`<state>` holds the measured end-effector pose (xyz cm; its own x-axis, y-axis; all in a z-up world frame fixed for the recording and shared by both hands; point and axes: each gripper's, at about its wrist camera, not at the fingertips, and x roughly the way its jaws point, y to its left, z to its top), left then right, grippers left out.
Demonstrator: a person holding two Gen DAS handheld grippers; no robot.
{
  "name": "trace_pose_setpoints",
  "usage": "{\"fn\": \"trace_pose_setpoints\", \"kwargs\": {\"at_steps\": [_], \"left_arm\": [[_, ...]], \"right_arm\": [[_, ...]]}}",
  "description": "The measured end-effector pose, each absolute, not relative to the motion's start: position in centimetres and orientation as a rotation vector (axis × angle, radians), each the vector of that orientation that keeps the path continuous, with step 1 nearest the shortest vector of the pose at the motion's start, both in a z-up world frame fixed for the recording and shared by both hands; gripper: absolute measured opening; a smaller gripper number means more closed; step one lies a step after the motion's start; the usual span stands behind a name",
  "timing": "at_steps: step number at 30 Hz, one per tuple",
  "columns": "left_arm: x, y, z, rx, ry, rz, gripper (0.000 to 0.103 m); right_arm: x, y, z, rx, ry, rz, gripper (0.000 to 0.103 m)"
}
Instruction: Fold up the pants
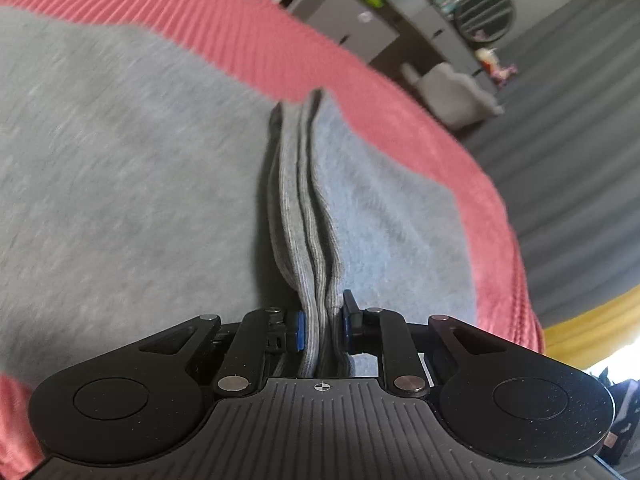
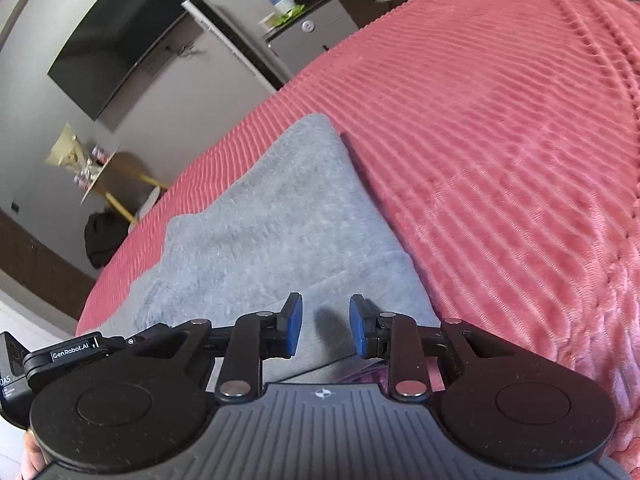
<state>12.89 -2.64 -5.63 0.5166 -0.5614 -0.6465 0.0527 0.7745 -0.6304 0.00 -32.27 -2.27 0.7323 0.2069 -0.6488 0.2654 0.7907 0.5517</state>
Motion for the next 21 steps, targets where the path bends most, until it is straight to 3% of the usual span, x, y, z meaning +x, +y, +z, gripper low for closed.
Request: {"fn": "trace_pose_setpoints", "kwargs": {"at_steps": [21], "left_arm": [[12.6,-3.9,-6.4,-0.497,0.941,-0.361,0.024]], "right_arm": [[1.8,-30.4,-2.3,0.542,0.841,-0.064,0.027]]}}
